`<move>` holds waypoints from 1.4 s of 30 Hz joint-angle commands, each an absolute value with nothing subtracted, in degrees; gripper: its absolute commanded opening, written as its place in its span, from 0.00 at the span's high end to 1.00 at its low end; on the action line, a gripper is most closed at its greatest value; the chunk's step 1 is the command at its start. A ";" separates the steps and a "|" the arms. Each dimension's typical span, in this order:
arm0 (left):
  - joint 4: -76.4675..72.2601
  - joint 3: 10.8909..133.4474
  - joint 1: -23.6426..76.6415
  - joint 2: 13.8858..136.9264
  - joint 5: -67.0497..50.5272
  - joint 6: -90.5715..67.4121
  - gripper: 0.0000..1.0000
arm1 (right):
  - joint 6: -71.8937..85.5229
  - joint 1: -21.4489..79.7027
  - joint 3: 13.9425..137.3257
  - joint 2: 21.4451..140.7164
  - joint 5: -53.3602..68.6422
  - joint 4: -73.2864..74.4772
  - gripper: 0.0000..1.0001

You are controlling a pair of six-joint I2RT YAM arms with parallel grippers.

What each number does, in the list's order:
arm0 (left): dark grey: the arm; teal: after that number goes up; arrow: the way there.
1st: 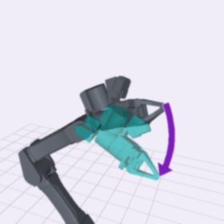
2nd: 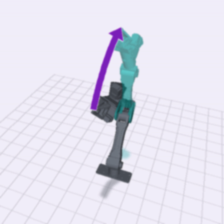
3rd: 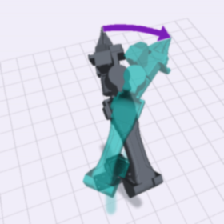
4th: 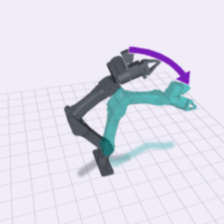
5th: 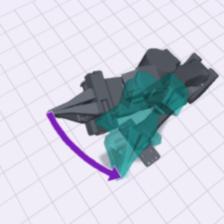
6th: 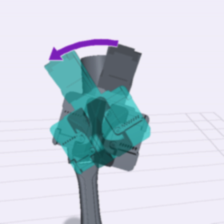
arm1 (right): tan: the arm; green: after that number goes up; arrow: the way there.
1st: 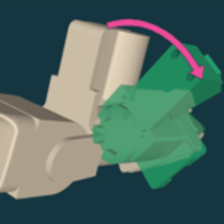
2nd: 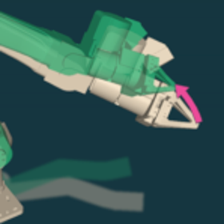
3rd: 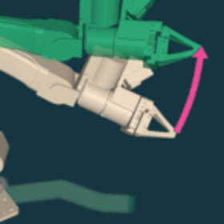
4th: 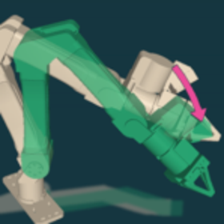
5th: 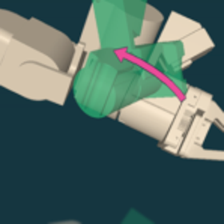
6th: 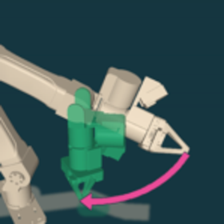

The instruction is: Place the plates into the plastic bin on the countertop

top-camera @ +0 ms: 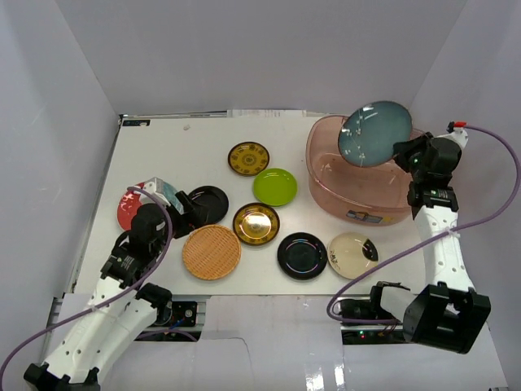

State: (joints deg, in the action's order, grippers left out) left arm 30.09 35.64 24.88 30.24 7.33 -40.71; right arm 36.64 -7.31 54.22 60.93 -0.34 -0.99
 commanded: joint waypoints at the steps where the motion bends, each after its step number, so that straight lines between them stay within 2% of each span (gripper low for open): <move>1: 34.36 38.14 25.05 32.25 11.32 -44.03 0.02 | 34.19 -9.93 55.28 63.45 9.23 -1.77 0.92; 6: 35.15 37.62 25.05 30.68 13.71 -46.57 0.03 | 32.35 -10.28 53.79 68.45 8.00 -0.97 0.92; 11: 36.39 35.60 25.05 32.51 15.47 -49.74 0.20 | 31.55 -10.28 53.35 74.17 7.82 -0.97 0.92; 15: 34.81 35.42 24.96 38.57 17.31 -53.17 0.18 | 31.73 -10.28 53.70 77.78 8.26 -1.32 0.89; 17: 33.93 35.59 24.96 39.98 19.06 -55.28 0.14 | 31.82 -10.28 53.79 78.66 8.00 -1.14 0.77; 18: 33.84 35.68 24.79 41.12 19.42 -56.24 0.14 | 31.90 -10.20 53.70 79.27 7.56 -1.06 0.66; 21: 33.66 36.38 23.65 42.27 19.69 -58.35 0.13 | 32.08 -10.20 53.18 79.98 6.07 -1.67 0.48; 22: 33.66 36.56 23.29 42.88 19.86 -58.71 0.13 | 32.08 -10.20 53.00 79.98 5.54 -1.84 0.36; 23: 33.58 36.56 22.25 43.24 19.95 -59.06 0.13 | 32.08 -10.28 53.00 79.98 4.58 -2.02 0.29; 24: 33.23 36.48 21.37 43.50 19.17 -58.98 0.14 | 32.08 -10.20 52.91 80.07 4.14 -2.20 0.16; 27: 30.77 36.12 14.63 46.48 14.08 -56.96 0.16 | 32.60 -10.28 51.95 79.28 4.04 -3.86 0.02; 29: 29.10 36.38 7.00 50.33 7.76 -55.21 0.17 | 32.78 -9.93 51.51 78.75 4.22 -5.01 0.07; 33: 28.13 36.04 -4.99 54.23 -2.17 -54.41 0.11 | 32.00 -9.32 51.68 78.05 3.34 -5.19 0.10; 36: 28.65 35.16 -8.17 52.48 -2.81 -54.58 0.05 | 30.24 -8.70 52.99 78.31 2.29 -3.79 0.10; 42: 33.83 33.66 -12.91 50.28 2.54 -53.97 0.04 | 28.30 -8.44 52.21 77.00 2.80 -4.82 0.07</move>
State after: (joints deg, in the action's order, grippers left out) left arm 30.70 34.85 -10.92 51.68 0.56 -54.89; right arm 30.35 -8.60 51.09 79.70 2.72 -1.58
